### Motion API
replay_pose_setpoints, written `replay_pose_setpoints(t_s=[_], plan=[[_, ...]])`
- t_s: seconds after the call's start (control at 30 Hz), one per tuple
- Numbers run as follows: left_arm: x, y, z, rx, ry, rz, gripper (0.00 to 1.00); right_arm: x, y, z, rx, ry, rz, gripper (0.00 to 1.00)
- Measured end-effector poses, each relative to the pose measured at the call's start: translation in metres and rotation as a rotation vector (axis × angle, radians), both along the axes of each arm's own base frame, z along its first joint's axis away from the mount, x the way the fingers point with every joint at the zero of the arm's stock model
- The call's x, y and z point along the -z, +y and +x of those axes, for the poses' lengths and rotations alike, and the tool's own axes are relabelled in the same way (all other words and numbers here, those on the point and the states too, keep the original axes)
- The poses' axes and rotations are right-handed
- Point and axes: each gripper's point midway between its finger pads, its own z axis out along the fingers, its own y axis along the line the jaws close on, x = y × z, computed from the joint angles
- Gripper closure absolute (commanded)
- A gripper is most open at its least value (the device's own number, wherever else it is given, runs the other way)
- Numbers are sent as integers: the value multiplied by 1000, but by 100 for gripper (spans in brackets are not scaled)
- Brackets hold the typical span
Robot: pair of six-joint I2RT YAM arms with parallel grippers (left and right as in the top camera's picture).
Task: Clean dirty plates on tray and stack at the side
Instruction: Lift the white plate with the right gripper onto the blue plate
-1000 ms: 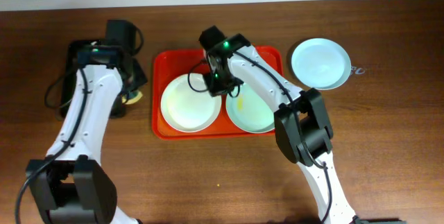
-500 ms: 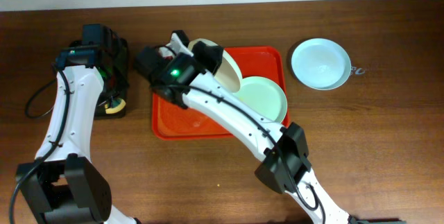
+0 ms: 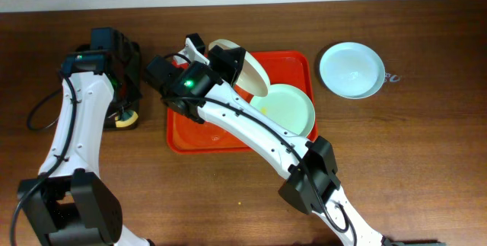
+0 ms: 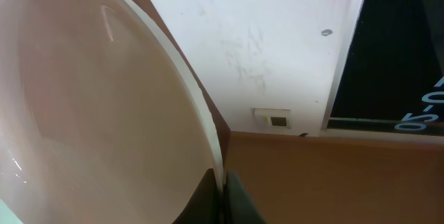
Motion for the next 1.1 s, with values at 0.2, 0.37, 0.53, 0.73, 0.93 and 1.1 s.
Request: replay_pose_setpoints(t_s=[0.2,0.37,0.53,0.73,0.93,1.1], plan=[[0,0,0,0,1,0,100,12,4,-2,-15,58,42,96],[0,0,0,0,1,0,100,20,-3,2,-1,101,71,96],[0,0,-1,0,3,0,100,76,-41,18,80,404,343,96],[0,0,0,0,1,0,100,114,-157,56,320,746,1218,96],[0,0,1,0,-5,1,100,105,-348,59,606,539,1604,96],[-1,0,4,0,-15,1,100,160,-411,35,783,494,1590,95]])
